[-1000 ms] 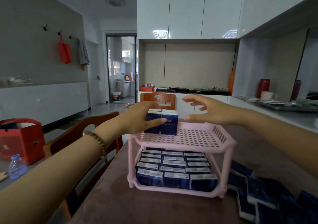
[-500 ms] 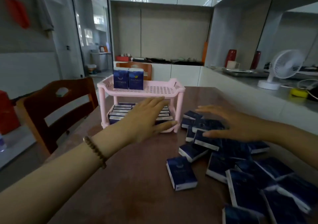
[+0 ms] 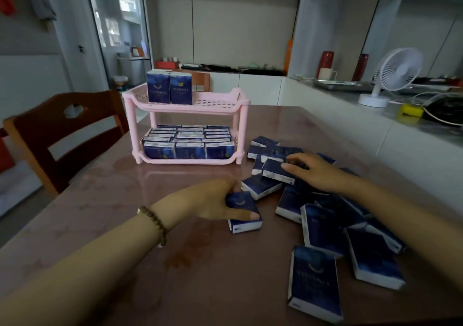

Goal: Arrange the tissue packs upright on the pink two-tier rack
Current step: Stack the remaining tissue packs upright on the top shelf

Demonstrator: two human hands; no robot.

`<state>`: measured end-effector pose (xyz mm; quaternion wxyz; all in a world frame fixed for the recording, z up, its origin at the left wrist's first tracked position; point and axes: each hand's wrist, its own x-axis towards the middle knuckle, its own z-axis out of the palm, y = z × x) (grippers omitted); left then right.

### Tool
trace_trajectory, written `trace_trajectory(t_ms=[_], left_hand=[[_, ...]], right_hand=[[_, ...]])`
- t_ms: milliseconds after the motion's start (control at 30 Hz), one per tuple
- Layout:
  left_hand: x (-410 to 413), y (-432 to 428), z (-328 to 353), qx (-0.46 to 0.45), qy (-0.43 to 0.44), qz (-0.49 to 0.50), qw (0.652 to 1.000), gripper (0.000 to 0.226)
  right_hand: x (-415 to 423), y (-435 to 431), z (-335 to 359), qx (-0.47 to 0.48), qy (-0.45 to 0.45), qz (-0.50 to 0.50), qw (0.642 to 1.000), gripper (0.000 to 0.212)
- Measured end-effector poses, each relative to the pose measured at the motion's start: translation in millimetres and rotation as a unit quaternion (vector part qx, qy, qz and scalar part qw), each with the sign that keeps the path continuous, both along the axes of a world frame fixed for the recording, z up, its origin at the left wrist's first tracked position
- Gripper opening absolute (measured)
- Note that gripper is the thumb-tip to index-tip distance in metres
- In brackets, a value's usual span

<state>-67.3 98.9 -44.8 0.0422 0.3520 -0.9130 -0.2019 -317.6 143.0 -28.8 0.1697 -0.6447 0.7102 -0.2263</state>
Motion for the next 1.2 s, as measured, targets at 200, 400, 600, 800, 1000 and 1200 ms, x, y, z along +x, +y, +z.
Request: trace_trajectory(t_ms=[200, 400, 600, 800, 1000, 1200], left_hand=[[2.5, -1.4, -1.0, 0.009, 0.03, -0.016, 0.999, 0.043], [7.9, -12.3, -5.2, 0.022, 0.108, -0.03, 0.993, 0.033], [22.6, -24.4, 0.5, 0.047, 0.226, -0.048, 0.972, 0.029], [47.9, -49.5, 19.8, 0.035, 0.278, -0.001, 0.96, 0.022], [84.6, -66.2, 66.7, 0.071, 0.29, 0.022, 0.954, 0.022], [117.9, -99.1, 125.4, -0.02, 0.243, 0.02, 0.97, 0.018]], right_hand=[[-1.1, -7.7, -2.4, 0.021, -0.053, -0.035, 0.998, 0.051], [-4.2, -5.6, -2.2, 0.011, -0.071, -0.022, 0.997, 0.042], [1.0, -4.1, 2.4, -0.061, -0.113, 0.022, 0.991, 0.034], [32.5, -20.2, 25.5, -0.092, -0.158, 0.076, 0.98, 0.038], [76.4, -41.7, 58.4, -0.102, -0.134, 0.157, 0.973, 0.032], [104.4, -80.1, 107.9, -0.116, -0.133, 0.192, 0.965, 0.042]])
